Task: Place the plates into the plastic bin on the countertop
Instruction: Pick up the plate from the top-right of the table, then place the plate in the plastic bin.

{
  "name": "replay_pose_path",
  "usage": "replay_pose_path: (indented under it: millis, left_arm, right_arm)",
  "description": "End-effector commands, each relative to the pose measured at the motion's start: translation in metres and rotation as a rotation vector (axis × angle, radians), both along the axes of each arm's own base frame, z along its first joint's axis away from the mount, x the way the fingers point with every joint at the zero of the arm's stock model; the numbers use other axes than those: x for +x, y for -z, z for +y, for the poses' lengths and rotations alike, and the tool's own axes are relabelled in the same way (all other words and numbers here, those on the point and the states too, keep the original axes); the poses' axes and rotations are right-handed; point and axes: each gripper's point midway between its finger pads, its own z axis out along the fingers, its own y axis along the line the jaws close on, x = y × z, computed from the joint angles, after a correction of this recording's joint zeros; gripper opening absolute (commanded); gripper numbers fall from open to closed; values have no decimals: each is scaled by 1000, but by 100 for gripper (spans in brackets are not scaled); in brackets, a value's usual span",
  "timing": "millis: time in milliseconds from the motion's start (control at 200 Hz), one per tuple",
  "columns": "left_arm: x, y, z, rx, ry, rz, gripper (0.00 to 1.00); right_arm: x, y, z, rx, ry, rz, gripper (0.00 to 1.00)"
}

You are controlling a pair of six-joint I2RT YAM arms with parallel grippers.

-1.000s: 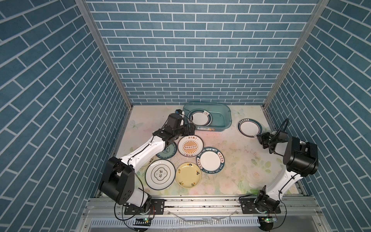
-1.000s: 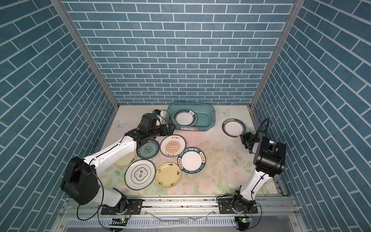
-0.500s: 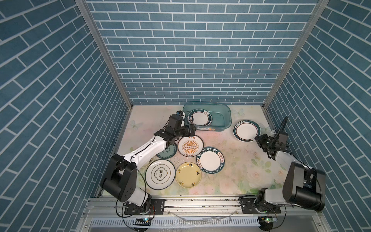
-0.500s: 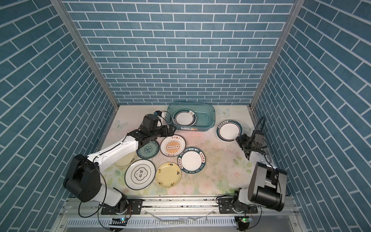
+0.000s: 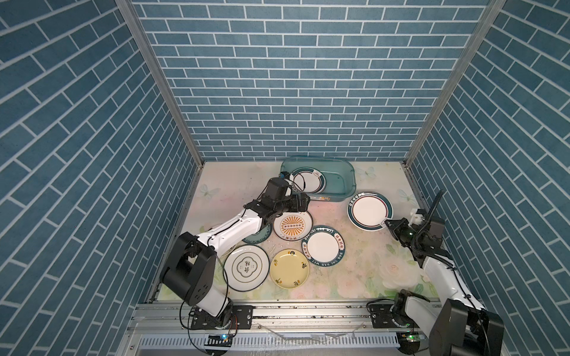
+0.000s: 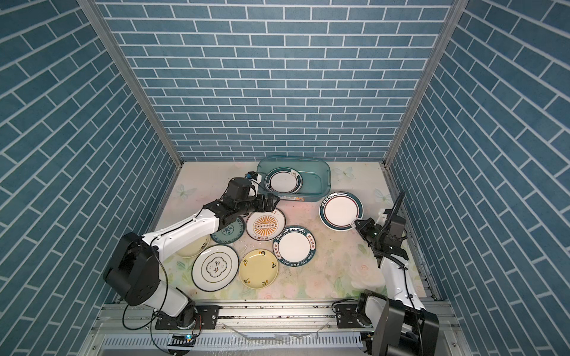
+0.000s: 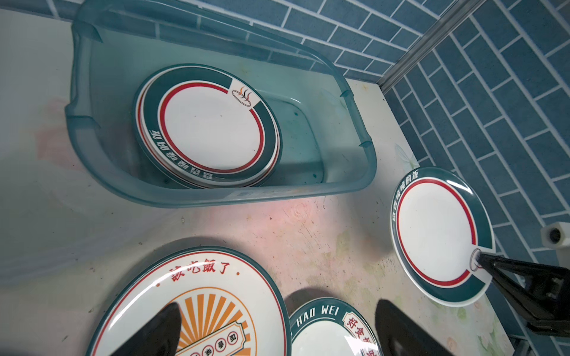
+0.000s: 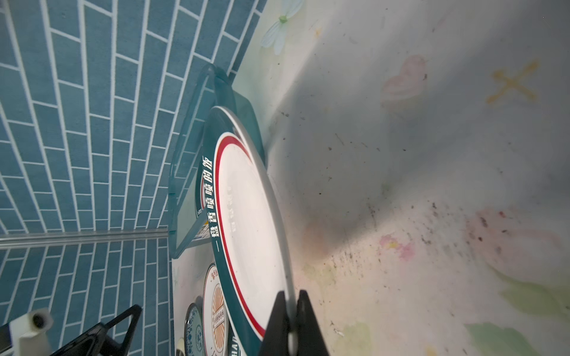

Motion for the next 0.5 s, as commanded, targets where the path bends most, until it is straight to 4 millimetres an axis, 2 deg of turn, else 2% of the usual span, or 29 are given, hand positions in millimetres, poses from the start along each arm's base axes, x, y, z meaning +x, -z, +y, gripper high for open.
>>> replay_pose_path:
  millis: [0,315,490]
  left_arm:
    - [2,-10,-19,-44,35,-17,100]
    - [1,-7,-52,-125,88,-1,98]
    - [-2,-6,-61,-138,110,3,97]
  right_arm:
    - [1,-25,20,29,-100,-84,0]
    - [12,-53,67,50,-246,-143,0]
    - [19,-57,91,84,-302,-154,0]
